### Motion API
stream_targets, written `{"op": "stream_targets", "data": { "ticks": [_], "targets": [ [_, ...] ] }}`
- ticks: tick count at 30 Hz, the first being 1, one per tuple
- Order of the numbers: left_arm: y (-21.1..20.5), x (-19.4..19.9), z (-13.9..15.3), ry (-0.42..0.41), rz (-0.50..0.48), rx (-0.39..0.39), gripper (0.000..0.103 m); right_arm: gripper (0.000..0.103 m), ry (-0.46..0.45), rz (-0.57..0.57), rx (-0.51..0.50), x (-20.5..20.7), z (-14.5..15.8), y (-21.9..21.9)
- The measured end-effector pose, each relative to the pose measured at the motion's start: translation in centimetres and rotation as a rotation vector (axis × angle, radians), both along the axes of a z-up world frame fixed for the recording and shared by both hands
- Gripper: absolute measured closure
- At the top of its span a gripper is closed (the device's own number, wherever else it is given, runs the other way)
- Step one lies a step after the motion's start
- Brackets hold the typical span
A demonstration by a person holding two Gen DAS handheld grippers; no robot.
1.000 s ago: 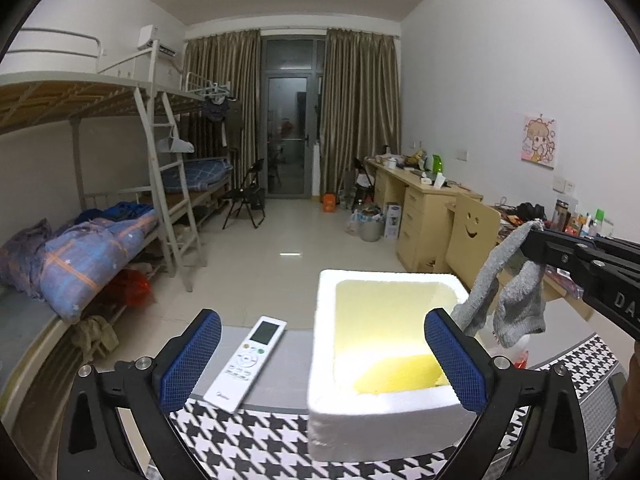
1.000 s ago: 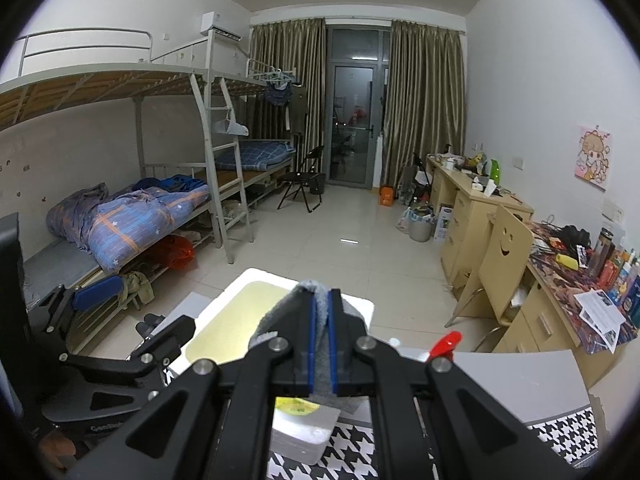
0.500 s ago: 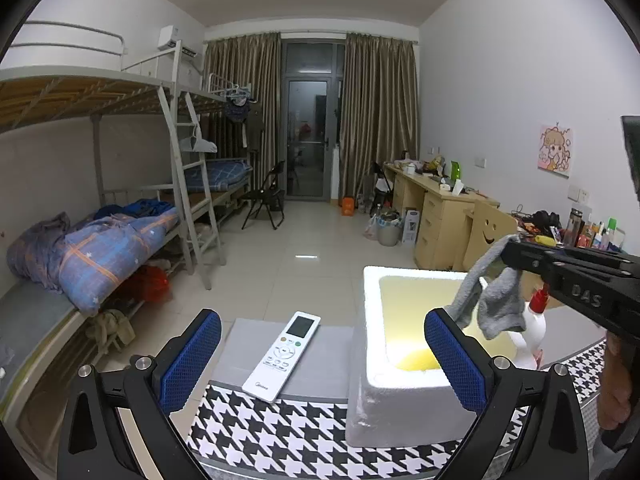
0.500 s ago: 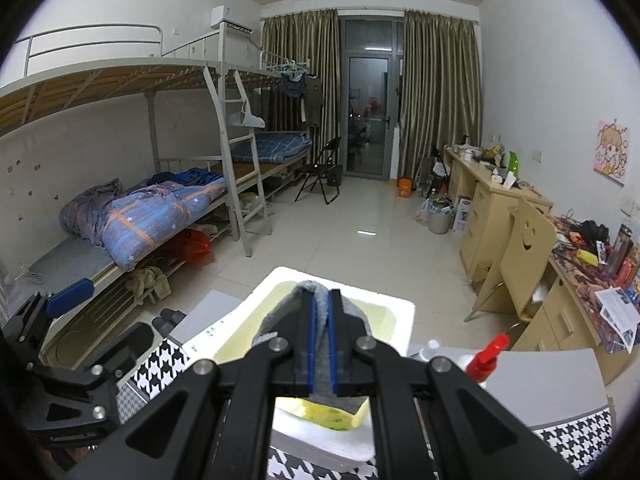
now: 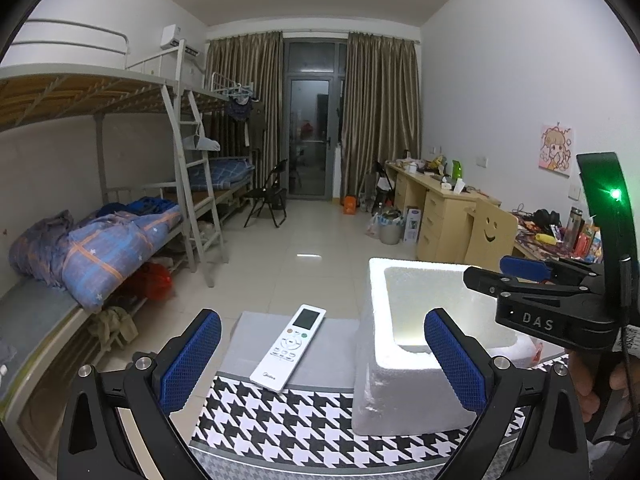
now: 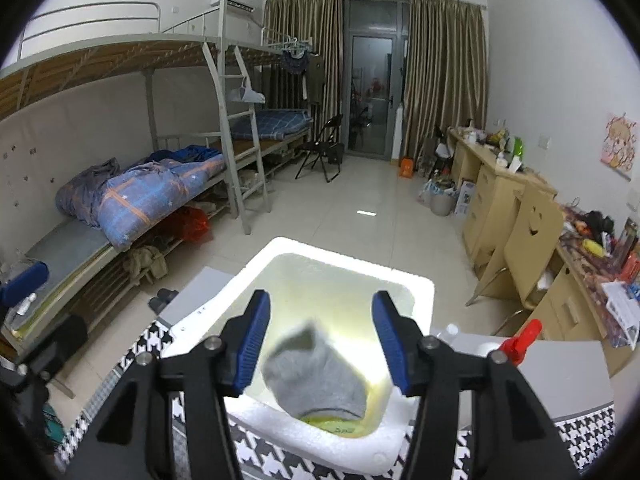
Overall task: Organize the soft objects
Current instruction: 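Open the left tool to drop the brush into the box while the right tool drops the sock in, then move both open tools back toward the mask and white roller on the runner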
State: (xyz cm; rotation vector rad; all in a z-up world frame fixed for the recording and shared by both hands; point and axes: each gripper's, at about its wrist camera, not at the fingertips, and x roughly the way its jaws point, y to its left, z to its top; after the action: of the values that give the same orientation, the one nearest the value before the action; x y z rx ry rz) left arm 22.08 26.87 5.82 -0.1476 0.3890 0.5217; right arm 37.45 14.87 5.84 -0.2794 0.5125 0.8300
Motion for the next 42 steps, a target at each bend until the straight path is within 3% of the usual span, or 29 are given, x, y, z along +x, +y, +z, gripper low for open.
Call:
{"op": "stream_targets", "data": {
  "ticks": [6,11,14,39,42],
  "targets": [
    [-0.6,-0.7,0.3,-0.003,-0.006,0.005,0.001,0.039,0.013,0.005,0.033,-0.8,1.1,-1.4],
    [-1.6,-1.4,0.8,-0.006,-0.007,0.012,0.001,0.017,0.0,-0.015,0.071,-1.9,2.2,-3.0],
    [-2.6,-1.8,1.2,0.003,-0.009,0.027,0.001,0.01,-0.018,-0.014,0.074,-2.8,2.6,-3.6],
    [-9.4,-6.3,3.0,-0.046,-0.049,0.064,0.001,0.008,-0.095,-0.006,0.113,-9.1,4.2,-10.8],
    [-10.6,-6.9,3.1,-0.054,-0.066,0.071,0.001,0.003,-0.113,-0.012,0.115,-9.9,4.1,-11.7]
  ]
}}
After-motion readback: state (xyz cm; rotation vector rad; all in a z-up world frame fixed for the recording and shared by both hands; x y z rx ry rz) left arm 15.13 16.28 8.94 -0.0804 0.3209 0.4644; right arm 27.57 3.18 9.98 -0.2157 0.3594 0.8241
